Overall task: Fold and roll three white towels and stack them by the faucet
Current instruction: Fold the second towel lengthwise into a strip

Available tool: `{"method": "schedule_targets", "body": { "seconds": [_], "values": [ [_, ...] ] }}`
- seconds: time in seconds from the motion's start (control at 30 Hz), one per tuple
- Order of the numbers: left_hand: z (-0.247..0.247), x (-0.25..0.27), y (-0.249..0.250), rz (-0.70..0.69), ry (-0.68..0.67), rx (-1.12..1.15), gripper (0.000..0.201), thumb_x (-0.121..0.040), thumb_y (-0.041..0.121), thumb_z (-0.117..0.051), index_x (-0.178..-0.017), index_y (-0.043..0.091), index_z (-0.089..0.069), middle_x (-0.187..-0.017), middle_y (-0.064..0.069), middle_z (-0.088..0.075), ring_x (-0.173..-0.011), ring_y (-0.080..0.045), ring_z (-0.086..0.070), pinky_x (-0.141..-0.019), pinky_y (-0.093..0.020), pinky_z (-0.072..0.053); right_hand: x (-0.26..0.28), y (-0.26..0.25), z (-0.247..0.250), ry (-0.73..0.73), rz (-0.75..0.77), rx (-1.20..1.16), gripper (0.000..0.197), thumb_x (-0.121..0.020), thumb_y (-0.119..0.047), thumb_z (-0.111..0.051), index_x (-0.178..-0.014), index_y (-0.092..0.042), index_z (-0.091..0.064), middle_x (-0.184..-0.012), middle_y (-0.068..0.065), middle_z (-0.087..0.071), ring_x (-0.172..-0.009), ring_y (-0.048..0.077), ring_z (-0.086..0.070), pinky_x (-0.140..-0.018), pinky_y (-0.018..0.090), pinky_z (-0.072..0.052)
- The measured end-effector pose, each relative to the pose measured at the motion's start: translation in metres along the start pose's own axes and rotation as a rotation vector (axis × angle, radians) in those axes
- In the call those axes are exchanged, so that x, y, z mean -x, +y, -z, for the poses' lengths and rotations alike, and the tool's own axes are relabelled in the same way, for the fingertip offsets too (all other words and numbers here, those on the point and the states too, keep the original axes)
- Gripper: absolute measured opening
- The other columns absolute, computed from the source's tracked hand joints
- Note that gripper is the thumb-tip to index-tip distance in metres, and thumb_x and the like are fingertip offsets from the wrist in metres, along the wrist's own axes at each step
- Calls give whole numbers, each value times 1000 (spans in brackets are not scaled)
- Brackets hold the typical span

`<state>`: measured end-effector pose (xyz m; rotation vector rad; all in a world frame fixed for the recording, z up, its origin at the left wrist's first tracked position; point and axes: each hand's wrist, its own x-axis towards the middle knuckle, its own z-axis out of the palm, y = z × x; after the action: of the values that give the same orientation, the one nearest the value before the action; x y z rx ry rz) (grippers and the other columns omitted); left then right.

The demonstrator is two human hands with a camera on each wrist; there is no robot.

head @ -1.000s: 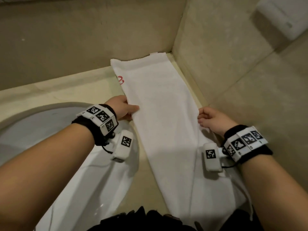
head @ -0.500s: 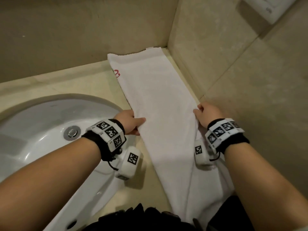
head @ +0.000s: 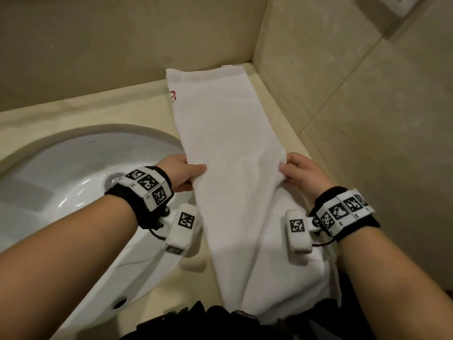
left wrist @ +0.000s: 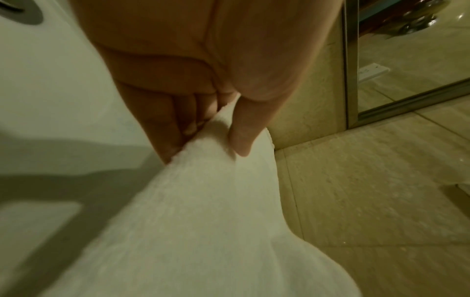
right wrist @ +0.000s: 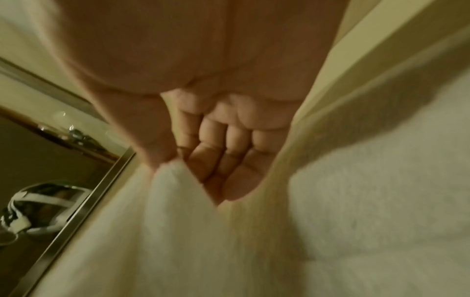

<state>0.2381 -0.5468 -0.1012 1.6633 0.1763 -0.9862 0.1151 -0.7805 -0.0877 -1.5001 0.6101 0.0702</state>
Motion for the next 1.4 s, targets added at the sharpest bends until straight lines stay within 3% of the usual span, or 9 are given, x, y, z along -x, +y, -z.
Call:
{"method": "schedule_targets", "body": {
  "seconds": [0.17, 0.33, 0.43, 0.57, 0.73, 0.9, 1.0, 1.13, 1.4],
  "values": [
    [-7, 15, -11, 18, -27, -31, 19, -85, 12, -61, -103, 8, -58, -88, -6, -66, -74, -17, -64, -55, -20, -57, 16, 10, 24, 256, -100, 778, 32, -88, -28, -51, -59, -16, -45, -59, 2, -52, -62, 21, -48, -58, 29, -33],
    [-16, 33, -24, 43, -64, -58, 11, -83, 12, -63, -93, 9, -60, -88, -8, -66, -72, -17, -63, -54, -20, -57, 41, 28, 20, 115, -89, 118, 23, -87, 1, -45, -80, -14, -60, -70, 0, -60, -65, 14, -55, -60, 19, -47],
    [-19, 44, -38, 67, -83, -65, 8, -83, 10, -63, -91, 8, -60, -83, -8, -65, -69, -17, -63, -57, -22, -58, 48, 34, 21, -89, -42, 139, 44, -78, 19, -38, -101, -11, -60, -89, -1, -66, -78, 7, -64, -66, 13, -51],
    [-25, 56, -51, 88, -84, -59, 7, -83, 8, -62, -88, 5, -59, -76, -8, -61, -68, -18, -62, -61, -25, -59, 55, 35, 17, -103, 120, 315, 23, -84, -1, -58, -91, -23, -62, -90, -4, -65, -80, 5, -63, -74, 16, -49],
    [-31, 66, -56, 97, -50, -75, 14, -83, 8, -63, -75, 6, -51, -67, -8, -54, -63, -19, -60, -61, -26, -58, 60, 38, 26, 295, 163, 414, 19, -87, -29, -54, -70, -22, -54, -60, -11, -56, -61, 10, -53, -58, 27, -40],
    [-33, 74, -64, 122, -52, -58, 27, -81, 6, -65, -62, 8, -46, -56, -8, -53, -59, -22, -59, -55, -25, -59, 78, 48, 33, 390, 46, 521, 41, -92, -46, -38, -88, -12, -60, -86, -1, -61, -81, 17, -54, -73, 28, -40],
    [-36, 81, -71, 139, -72, -53, 27, -80, 4, -65, -60, 8, -47, -49, -7, -55, -58, -21, -59, -50, -24, -57, 94, 59, 39, 155, 23, 132, 13, -86, -20, -50, -89, -25, -62, -89, -11, -67, -87, 8, -60, -77, 22, -46],
    [-45, 92, -78, 160, -91, -101, 23, -80, 4, -65, -63, 7, -51, -57, -9, -59, -60, -21, -60, -48, -22, -56, 102, 63, 49, -8, 71, 301, 48, -73, 18, -38, -96, -21, -56, -105, -1, -63, -107, 18, -56, -97, 38, -42],
    [-67, 112, -83, 143, -127, -135, 13, -83, -3, -58, -76, 6, -53, -67, -10, -55, -62, -20, -56, -53, -26, -56, 108, 54, 46, 263, 169, 584, 14, -88, -32, -52, -78, -23, -55, -78, 3, -61, -73, 18, -55, -73, 32, -43]
  ]
}}
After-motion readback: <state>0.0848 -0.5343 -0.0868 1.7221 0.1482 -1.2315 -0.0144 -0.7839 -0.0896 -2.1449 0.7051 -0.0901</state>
